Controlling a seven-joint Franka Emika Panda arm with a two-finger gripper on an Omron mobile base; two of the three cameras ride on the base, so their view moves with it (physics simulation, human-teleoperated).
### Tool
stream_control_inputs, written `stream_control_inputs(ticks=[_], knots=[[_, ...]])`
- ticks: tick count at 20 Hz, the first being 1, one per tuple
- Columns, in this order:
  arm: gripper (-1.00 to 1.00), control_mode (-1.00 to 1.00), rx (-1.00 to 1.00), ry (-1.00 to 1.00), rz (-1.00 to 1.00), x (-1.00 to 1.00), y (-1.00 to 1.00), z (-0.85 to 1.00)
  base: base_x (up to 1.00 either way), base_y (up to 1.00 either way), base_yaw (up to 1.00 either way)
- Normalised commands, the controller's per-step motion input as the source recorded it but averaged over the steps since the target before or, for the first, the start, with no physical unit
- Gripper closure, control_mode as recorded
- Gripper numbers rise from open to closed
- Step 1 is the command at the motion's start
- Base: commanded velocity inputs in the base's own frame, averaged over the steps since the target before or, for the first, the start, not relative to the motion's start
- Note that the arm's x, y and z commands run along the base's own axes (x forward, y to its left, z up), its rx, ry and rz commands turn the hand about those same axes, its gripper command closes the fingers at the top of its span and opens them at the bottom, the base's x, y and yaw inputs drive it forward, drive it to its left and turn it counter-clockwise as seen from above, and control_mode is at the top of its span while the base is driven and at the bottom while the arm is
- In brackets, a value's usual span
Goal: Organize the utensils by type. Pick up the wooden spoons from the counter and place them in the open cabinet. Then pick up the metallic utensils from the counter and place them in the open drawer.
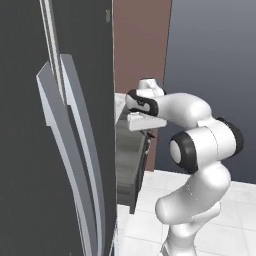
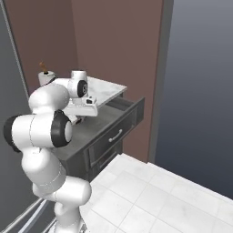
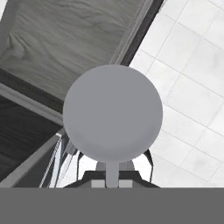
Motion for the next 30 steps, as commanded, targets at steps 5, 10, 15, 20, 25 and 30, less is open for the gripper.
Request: stream_control_inputs(ticks=[5, 10, 15, 20, 25, 30], knots=[[1.00, -1.00, 0.00, 0.13, -0.13, 0.42, 0.02, -0.41, 0.00, 0.00, 0.00], [1.00, -1.00, 0.00, 0.00, -0.14, 0.22, 0.12, -0.57, 0.00, 0.00, 0.00], [1.00, -1.00, -0.01, -0.10, -0.12, 0.11, 0.22, -0.58, 0.00, 0.00, 0.00], [1.00, -1.00, 0.00, -0.08, -0.08, 0.24, 0.12, -0.36, 0.00, 0.00, 0.00], [1.00, -1.00, 0.00, -0.07, -0.05, 0.35, 0.00, -0.30, 0.00, 0.00, 0.00], [1.00, -1.00, -0.03, -0.08, -0.05, 0.22, 0.03, -0.39, 0.00, 0.00, 0.00]])
